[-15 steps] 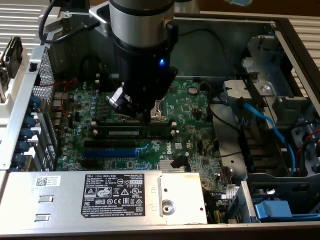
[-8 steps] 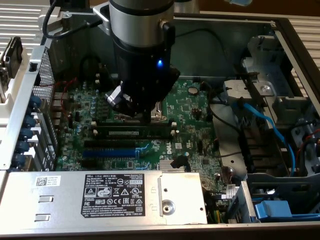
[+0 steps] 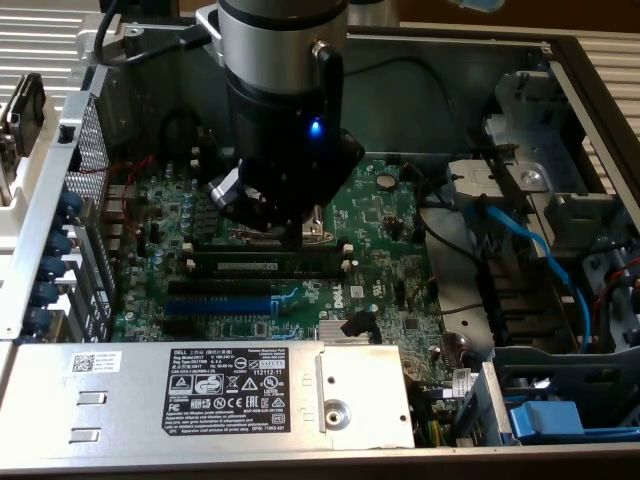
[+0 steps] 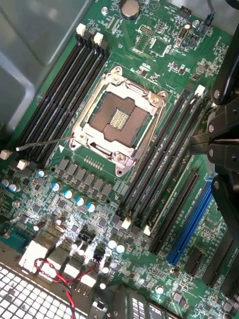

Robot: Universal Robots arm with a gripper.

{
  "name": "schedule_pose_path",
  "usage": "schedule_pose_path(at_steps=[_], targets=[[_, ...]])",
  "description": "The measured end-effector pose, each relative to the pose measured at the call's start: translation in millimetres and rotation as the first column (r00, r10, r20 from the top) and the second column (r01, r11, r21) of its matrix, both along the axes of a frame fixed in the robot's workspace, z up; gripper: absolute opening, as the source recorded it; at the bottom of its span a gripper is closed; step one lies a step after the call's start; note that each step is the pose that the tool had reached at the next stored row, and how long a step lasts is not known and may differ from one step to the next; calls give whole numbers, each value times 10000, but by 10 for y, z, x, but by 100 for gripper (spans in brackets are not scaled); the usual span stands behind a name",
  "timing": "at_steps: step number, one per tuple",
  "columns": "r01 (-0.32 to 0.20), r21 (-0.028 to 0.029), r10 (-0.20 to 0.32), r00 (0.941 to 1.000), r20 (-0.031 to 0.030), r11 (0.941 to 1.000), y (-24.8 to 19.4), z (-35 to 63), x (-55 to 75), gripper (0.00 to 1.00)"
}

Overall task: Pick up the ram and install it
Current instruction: 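Press down the ram until it locks into place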

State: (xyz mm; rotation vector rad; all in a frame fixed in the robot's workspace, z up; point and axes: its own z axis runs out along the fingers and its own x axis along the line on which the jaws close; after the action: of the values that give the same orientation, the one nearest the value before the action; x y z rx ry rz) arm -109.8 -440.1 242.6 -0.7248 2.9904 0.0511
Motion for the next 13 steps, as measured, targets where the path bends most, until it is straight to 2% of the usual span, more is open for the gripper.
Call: schedule_pose_path(at_steps=[4,6,9,13], targets=[[406,-1,-406,9992,-20,9992,0,20,0,10],[574,-2,-574,9983,-69,9984,0,32,0,10],[765,-11,-765,9968,-220,9971,-1,42,0,10],[1001,-41,-1002,9936,-517,9950,-1,47,0,10]])
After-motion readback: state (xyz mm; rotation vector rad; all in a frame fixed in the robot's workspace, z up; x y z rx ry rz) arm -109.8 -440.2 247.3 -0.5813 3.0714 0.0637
